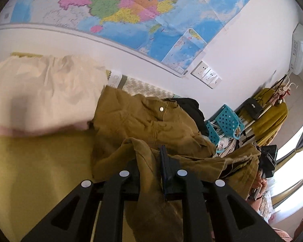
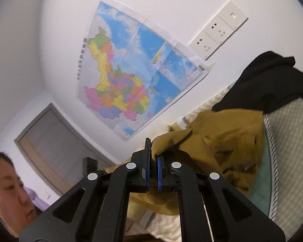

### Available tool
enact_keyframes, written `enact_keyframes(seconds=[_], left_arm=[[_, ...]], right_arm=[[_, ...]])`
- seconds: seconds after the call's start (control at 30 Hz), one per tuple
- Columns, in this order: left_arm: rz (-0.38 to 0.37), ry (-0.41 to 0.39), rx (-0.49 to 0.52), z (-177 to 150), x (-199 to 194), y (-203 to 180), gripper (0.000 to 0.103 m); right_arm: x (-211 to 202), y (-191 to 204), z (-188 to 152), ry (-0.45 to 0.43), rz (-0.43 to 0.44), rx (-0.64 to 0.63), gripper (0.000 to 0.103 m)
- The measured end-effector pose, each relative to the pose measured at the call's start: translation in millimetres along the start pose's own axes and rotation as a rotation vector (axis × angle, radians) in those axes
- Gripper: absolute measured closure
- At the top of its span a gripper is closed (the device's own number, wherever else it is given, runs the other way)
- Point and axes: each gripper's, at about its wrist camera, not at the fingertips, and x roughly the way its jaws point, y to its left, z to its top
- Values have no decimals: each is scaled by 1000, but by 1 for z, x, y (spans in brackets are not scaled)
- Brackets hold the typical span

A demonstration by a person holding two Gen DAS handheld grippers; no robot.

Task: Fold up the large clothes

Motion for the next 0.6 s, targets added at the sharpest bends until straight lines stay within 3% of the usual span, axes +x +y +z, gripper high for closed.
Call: enact_keyframes(seconds=[0.6], left_arm=[[61, 61, 1, 61, 48, 13, 90]], right_arm=[[61, -46, 52, 9, -75, 75, 97]])
